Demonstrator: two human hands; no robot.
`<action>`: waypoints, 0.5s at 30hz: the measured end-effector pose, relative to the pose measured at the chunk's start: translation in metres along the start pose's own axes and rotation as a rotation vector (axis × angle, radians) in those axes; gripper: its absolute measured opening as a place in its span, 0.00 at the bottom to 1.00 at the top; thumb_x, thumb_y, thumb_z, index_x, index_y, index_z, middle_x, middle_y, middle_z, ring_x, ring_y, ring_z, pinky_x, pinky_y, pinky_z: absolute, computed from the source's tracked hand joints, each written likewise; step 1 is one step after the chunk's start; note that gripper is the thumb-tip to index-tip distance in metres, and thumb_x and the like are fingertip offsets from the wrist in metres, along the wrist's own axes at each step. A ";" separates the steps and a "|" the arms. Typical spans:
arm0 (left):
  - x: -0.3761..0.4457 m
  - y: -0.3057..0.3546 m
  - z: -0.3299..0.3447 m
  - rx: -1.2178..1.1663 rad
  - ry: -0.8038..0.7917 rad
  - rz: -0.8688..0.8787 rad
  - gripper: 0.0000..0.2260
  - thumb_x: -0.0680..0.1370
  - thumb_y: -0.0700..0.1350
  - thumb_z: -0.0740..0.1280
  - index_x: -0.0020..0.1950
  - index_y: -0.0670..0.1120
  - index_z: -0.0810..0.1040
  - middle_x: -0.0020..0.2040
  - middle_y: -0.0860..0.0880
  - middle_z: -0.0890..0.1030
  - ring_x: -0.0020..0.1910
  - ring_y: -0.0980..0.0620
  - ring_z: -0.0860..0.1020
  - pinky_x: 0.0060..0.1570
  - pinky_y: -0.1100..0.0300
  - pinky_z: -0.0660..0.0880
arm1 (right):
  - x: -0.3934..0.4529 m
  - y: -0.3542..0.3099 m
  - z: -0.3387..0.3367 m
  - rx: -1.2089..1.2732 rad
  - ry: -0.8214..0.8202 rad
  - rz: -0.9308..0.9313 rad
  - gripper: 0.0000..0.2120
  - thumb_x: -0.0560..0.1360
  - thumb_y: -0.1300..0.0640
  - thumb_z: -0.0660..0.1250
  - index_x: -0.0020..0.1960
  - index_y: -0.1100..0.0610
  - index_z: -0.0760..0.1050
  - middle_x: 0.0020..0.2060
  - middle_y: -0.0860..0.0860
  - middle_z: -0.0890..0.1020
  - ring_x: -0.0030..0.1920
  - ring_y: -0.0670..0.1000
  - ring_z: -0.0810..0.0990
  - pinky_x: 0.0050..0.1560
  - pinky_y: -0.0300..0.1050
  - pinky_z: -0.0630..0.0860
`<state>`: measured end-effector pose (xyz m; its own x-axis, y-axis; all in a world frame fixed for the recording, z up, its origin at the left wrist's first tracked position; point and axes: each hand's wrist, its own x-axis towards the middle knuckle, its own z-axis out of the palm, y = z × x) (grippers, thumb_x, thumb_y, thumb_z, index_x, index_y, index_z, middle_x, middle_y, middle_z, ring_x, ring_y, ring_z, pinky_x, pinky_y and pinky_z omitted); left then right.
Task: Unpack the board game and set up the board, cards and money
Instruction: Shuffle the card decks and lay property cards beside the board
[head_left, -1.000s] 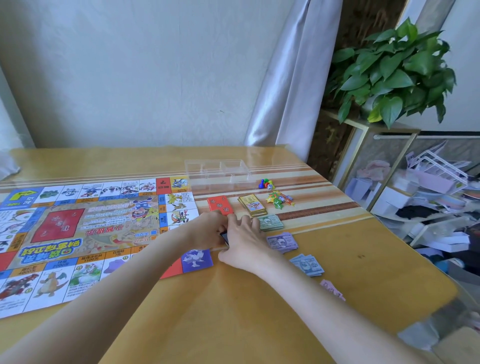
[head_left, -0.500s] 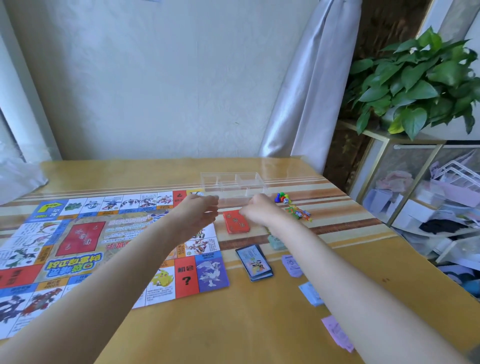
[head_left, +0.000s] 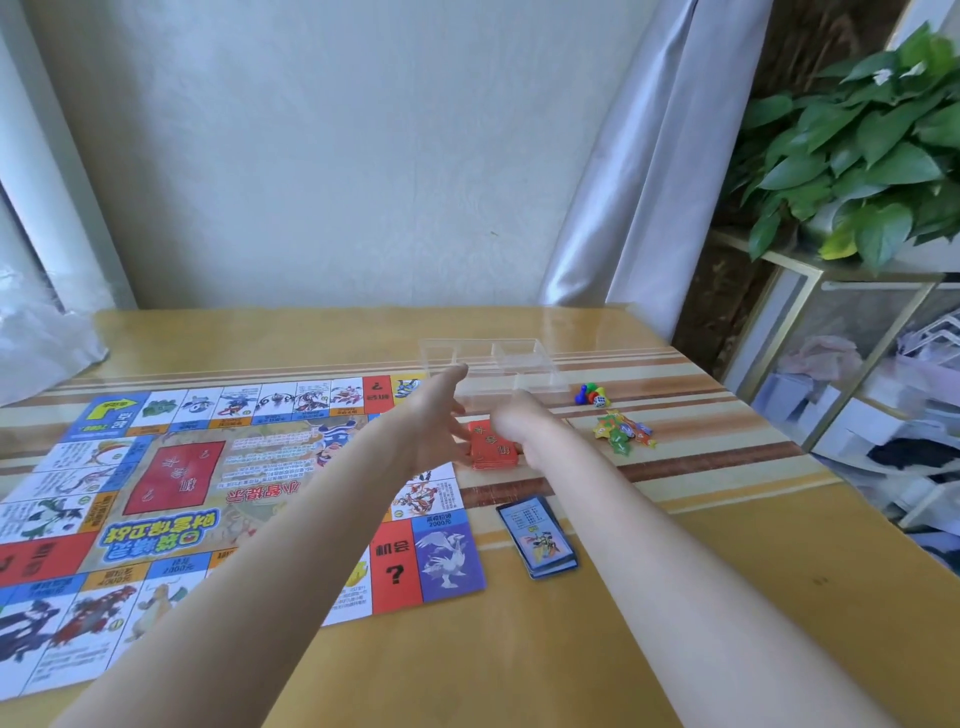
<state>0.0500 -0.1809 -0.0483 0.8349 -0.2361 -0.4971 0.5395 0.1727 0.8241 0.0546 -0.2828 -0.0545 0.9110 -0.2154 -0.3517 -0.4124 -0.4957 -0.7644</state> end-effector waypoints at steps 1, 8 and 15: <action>-0.001 -0.001 -0.001 -0.006 0.000 0.001 0.29 0.81 0.55 0.54 0.72 0.34 0.57 0.65 0.30 0.64 0.62 0.34 0.68 0.54 0.42 0.68 | 0.001 0.002 0.002 0.018 0.015 0.008 0.20 0.80 0.64 0.51 0.72 0.61 0.61 0.62 0.59 0.74 0.57 0.56 0.75 0.48 0.46 0.70; -0.009 -0.014 -0.007 -0.059 0.033 0.147 0.14 0.81 0.48 0.57 0.54 0.37 0.72 0.44 0.40 0.73 0.41 0.45 0.75 0.43 0.52 0.75 | 0.006 -0.003 0.033 0.123 0.072 -0.104 0.15 0.77 0.61 0.56 0.62 0.62 0.73 0.57 0.59 0.76 0.50 0.59 0.80 0.40 0.45 0.76; -0.025 -0.005 -0.049 -0.255 0.008 0.351 0.10 0.79 0.48 0.58 0.46 0.45 0.75 0.38 0.45 0.79 0.38 0.48 0.77 0.46 0.53 0.73 | -0.034 -0.038 0.041 0.674 -0.190 -0.295 0.16 0.74 0.69 0.65 0.59 0.57 0.68 0.49 0.57 0.78 0.48 0.56 0.78 0.50 0.51 0.76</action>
<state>0.0319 -0.1294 -0.0536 0.9728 -0.1135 -0.2019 0.2316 0.4724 0.8504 0.0386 -0.2218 -0.0353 0.9922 0.0247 -0.1220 -0.1242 0.1245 -0.9844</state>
